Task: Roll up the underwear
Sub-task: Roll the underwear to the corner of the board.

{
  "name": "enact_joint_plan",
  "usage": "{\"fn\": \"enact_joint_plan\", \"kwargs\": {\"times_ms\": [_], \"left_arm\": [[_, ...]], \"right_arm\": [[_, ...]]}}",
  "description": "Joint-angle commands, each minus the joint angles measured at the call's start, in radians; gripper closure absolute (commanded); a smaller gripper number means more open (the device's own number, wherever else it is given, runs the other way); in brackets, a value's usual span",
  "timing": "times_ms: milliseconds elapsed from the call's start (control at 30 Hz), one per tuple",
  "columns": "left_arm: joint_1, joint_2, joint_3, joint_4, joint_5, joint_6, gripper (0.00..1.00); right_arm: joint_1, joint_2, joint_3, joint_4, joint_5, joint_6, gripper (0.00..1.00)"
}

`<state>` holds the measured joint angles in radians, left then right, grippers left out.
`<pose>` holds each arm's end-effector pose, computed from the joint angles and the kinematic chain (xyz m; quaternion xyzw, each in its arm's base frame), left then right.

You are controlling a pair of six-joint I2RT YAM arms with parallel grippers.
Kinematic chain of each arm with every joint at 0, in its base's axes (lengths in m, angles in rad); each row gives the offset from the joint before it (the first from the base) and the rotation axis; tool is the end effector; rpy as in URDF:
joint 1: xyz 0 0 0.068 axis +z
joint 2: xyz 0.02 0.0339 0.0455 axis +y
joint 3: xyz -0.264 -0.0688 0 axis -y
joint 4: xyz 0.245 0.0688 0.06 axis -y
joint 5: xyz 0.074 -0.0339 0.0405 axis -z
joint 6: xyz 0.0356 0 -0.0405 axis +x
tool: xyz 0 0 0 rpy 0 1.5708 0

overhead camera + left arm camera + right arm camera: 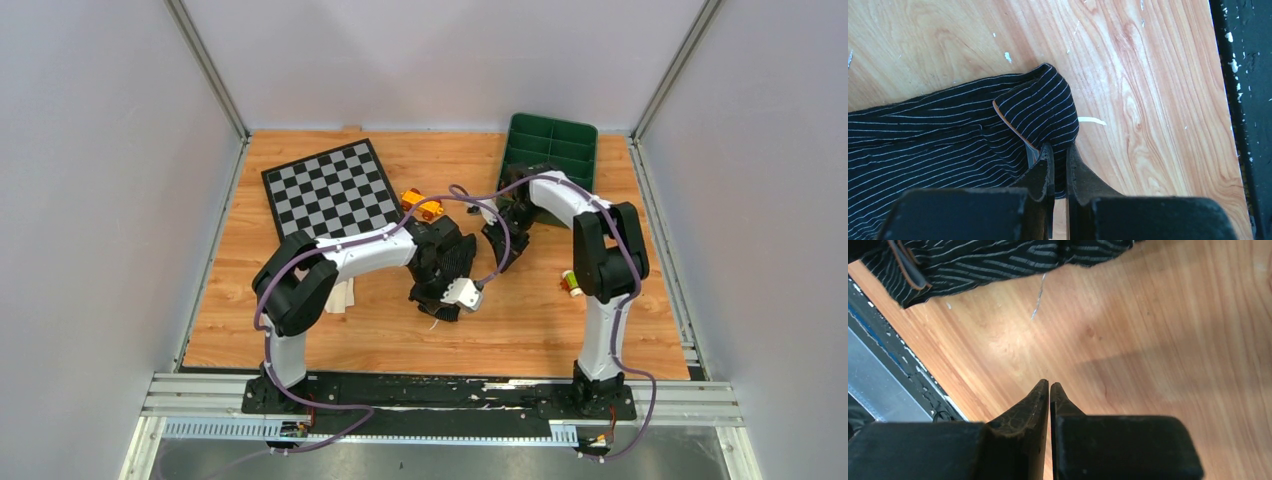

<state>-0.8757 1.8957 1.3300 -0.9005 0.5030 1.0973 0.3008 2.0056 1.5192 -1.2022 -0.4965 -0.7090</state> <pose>0.2137 -0.2831 0.1784 0.8139 0.5227 -0.2414 0.0778 0.3421 0.1239 0.1869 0.4554 -0.8539 -0.2518 0.0062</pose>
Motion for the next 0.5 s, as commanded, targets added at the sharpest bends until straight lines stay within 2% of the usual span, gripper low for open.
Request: {"fn": "enact_joint_plan", "kwargs": {"times_ms": [0,167,367,467], "left_arm": [[-0.005,0.025,0.024,-0.061,0.009,-0.065,1.00],[-0.005,0.016,0.005,-0.037,0.009,-0.092,1.00],[-0.005,0.003,-0.035,0.002,0.003,-0.123,1.00],[-0.002,0.009,-0.019,-0.013,0.014,-0.156,1.00]], "right_arm": [[0.054,0.076,0.034,0.063,-0.016,0.014,0.94],[0.150,0.187,0.149,0.071,-0.054,0.056,0.93],[0.150,0.415,0.370,0.050,-0.126,0.098,0.92],[0.149,0.454,0.434,0.023,-0.152,0.080,0.92]]}}
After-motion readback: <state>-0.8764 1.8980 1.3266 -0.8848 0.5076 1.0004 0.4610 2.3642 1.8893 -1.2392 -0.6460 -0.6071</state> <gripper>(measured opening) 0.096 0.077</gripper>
